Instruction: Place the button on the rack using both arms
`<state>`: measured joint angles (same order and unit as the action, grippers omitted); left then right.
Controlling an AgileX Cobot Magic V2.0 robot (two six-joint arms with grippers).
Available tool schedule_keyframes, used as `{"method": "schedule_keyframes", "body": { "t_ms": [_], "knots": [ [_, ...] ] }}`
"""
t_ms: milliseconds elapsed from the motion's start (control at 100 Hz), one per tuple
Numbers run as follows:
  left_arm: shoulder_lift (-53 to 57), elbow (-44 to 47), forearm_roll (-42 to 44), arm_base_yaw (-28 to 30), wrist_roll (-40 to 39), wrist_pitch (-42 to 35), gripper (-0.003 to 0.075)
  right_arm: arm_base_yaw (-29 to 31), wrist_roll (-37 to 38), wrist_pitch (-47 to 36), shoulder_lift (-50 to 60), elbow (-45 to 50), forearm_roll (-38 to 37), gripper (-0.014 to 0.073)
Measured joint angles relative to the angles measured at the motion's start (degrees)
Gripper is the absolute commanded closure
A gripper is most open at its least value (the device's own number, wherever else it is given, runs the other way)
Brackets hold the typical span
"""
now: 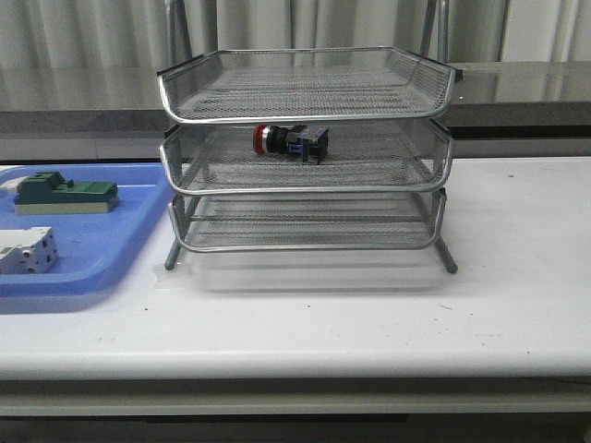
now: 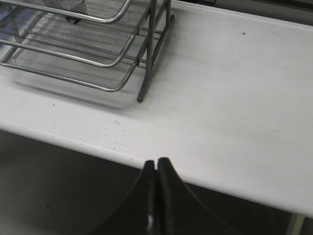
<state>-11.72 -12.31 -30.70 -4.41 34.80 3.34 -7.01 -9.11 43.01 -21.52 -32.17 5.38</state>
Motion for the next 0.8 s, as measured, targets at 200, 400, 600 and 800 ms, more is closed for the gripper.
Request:
{"method": "schedule_keyframes", "body": {
  "t_ms": [200,400,600,800],
  "knots": [
    [0.0,0.0,0.0,0.0,0.0,0.0,0.074,0.0,0.0,0.39,1.02,0.09,0.0,0.0653],
    [0.0,0.0,0.0,0.0,0.0,0.0,0.074,0.0,0.0,0.39,1.02,0.09,0.0,0.0653],
    [0.0,0.0,0.0,0.0,0.0,0.0,0.074,0.0,0.1,0.39,1.02,0.09,0.0,0.0653],
    [0.0,0.0,0.0,0.0,0.0,0.0,0.074,0.0,0.1,-2.14,1.63,1.16,-0.48,0.0653]
  ]
}}
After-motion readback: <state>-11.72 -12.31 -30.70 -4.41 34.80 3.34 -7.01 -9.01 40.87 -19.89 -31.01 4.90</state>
